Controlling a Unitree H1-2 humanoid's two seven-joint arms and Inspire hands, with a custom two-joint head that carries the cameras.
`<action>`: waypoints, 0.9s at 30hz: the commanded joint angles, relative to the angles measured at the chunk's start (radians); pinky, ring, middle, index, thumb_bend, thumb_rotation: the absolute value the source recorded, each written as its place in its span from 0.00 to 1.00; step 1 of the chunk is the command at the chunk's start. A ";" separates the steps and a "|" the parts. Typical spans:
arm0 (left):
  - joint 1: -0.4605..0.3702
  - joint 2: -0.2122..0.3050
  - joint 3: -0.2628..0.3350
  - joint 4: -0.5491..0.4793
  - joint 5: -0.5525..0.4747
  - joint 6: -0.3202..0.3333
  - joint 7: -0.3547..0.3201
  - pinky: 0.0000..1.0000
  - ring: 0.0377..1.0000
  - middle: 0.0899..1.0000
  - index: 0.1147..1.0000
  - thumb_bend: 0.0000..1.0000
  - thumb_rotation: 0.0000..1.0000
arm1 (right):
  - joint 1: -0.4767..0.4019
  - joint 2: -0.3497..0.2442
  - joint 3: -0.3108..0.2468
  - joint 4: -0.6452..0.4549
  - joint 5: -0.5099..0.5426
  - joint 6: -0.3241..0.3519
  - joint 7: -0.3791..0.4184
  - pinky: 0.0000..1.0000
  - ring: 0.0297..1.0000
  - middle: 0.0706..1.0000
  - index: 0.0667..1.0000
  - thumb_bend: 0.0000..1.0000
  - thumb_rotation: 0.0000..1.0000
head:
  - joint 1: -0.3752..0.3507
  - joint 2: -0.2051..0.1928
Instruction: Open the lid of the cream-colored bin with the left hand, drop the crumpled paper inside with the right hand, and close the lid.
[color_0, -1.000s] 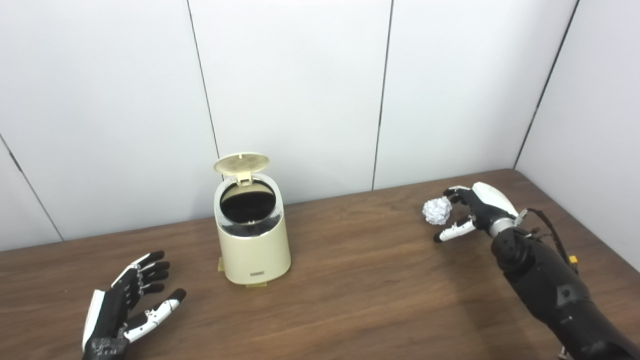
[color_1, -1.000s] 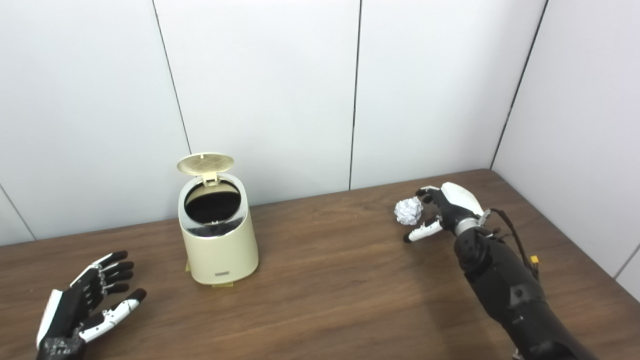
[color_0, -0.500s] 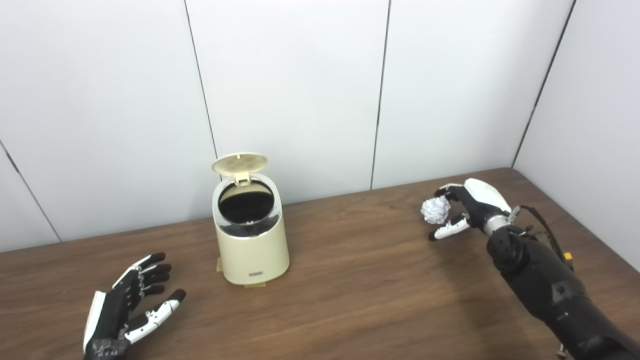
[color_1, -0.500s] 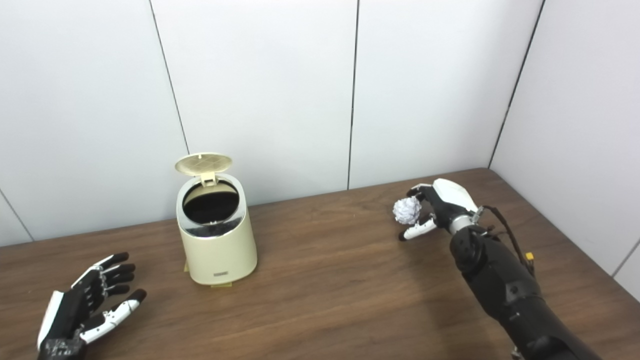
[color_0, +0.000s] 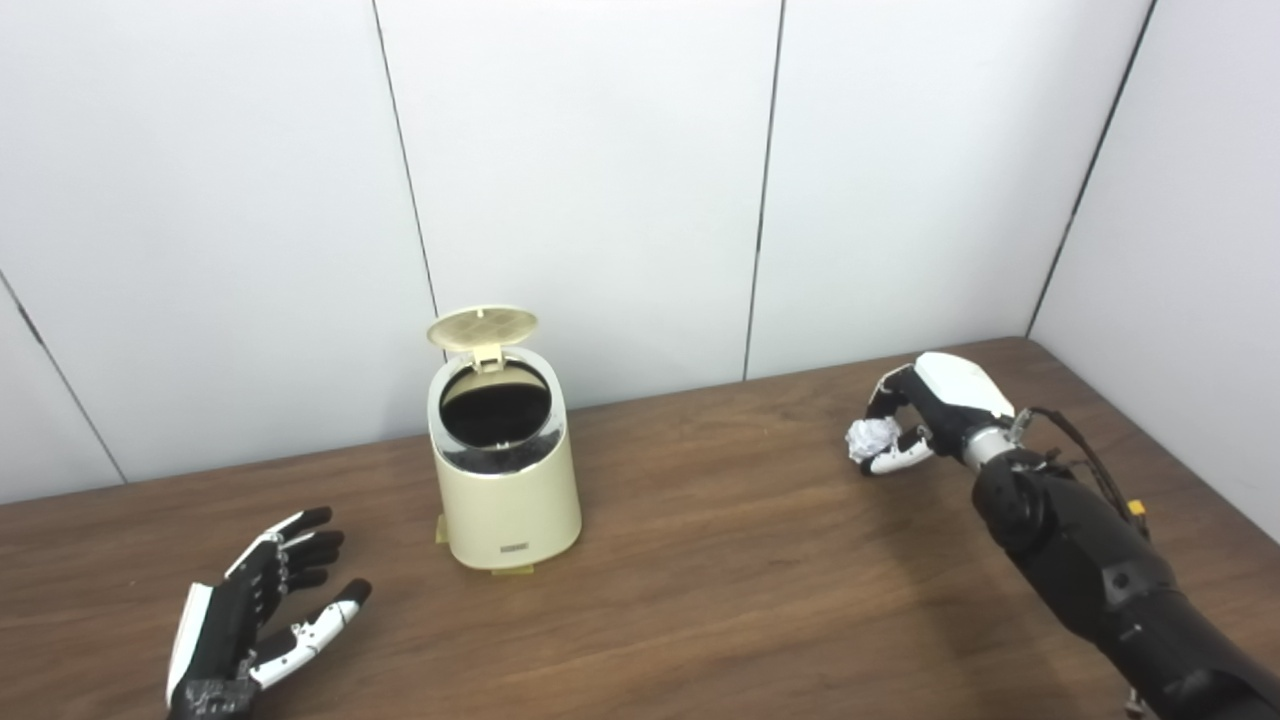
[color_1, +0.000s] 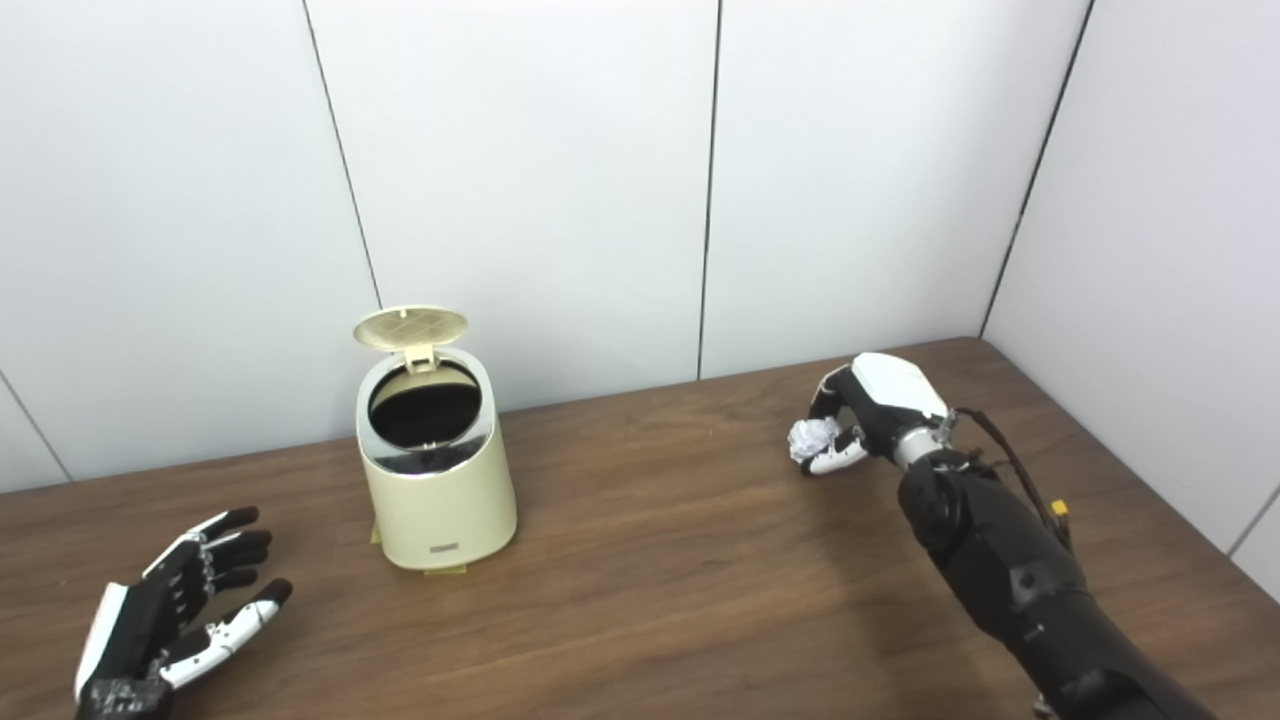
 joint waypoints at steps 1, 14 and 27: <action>-0.004 0.012 -0.001 -0.011 0.009 -0.019 0.007 0.74 0.74 0.71 0.81 0.56 0.08 | -0.031 -0.045 0.008 -0.014 -0.039 0.010 -0.012 0.84 0.69 0.45 0.46 0.53 0.01 | -0.001 0.001; -0.002 0.003 -0.004 -0.020 0.000 -0.013 0.003 0.73 0.73 0.70 0.81 0.55 0.04 | -0.018 -0.067 -0.006 -0.123 -0.052 -0.030 -0.012 0.86 0.68 0.44 0.46 0.53 0.00 | 0.017 0.006; -0.002 -0.011 -0.018 -0.025 0.013 0.003 0.009 0.76 0.74 0.70 0.82 0.55 0.08 | -0.022 0.011 -0.085 -0.414 0.048 -0.006 0.093 0.79 0.63 0.44 0.46 0.53 0.00 | 0.069 0.006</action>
